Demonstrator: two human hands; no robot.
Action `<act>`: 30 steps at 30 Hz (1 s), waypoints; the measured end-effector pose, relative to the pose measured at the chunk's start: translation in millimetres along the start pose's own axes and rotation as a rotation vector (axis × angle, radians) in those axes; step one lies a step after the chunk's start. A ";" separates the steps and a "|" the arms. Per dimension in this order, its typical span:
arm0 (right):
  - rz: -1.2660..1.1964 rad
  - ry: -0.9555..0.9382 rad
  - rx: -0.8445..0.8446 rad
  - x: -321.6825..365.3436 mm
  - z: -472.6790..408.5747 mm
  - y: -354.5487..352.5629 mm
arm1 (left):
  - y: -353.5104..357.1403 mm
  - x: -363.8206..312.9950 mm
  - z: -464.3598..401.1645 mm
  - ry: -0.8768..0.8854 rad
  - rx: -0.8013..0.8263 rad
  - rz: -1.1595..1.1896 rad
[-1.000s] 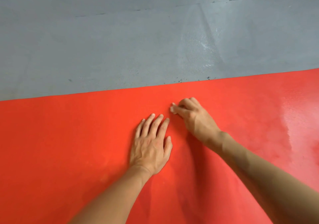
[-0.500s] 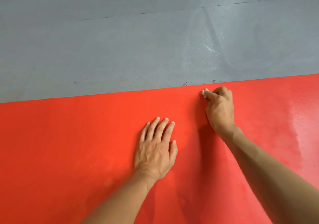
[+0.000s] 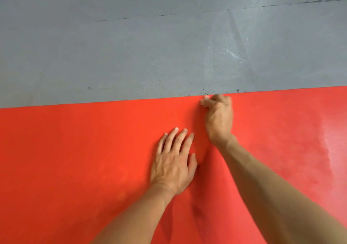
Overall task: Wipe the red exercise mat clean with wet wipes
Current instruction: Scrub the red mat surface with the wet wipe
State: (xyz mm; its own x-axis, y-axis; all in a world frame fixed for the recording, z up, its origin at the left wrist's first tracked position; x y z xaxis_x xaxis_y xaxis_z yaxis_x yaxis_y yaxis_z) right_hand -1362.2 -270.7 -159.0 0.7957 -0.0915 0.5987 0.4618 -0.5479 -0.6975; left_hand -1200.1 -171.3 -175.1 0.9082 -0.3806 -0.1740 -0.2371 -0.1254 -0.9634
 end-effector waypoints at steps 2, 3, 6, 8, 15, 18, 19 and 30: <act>-0.080 -0.273 0.162 32.6 23.4 18.6 | -0.8 -0.6 -0.1 0.001 0.005 -0.008; -0.072 -0.405 0.228 35.7 27.0 22.0 | -0.7 -0.5 0.0 0.001 0.005 -0.009; 0.003 -0.342 0.209 7.4 -8.6 8.8 | -1.2 0.4 0.3 0.000 -0.013 0.009; 0.083 -0.073 0.123 -21.8 -31.6 -2.0 | -0.8 0.5 0.2 0.005 -0.017 0.016; -0.101 -0.345 0.428 48.5 0.7 42.7 | -0.2 2.1 0.4 0.003 0.004 -0.009; -0.105 -0.452 0.427 39.3 -18.3 37.9 | -0.4 2.0 0.4 0.002 -0.005 0.009; -0.082 -0.456 0.402 31.7 -24.3 33.8 | -0.6 2.0 0.4 0.000 -0.011 0.013; 0.057 -0.223 0.059 -21.1 14.0 -28.6 | 0.4 1.0 1.8 -0.001 -0.024 -0.007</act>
State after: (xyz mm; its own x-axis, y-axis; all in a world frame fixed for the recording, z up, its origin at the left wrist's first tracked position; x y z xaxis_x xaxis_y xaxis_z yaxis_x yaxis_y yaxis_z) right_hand -1386.8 -241.5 -157.2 0.8850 0.0684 0.4605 0.4304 -0.4971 -0.7534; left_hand -1198.7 -170.1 -176.1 0.9105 -0.3782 -0.1671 -0.2385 -0.1504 -0.9594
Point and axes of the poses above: each hand's wrist, its own z-axis away from the middle knuckle, its own y-axis out of the palm, x = y × z, the point moved 3 cm from there along -z, towards the middle knuckle, and after that the axes turned 8 degrees about -x, right-handed, at the moved point
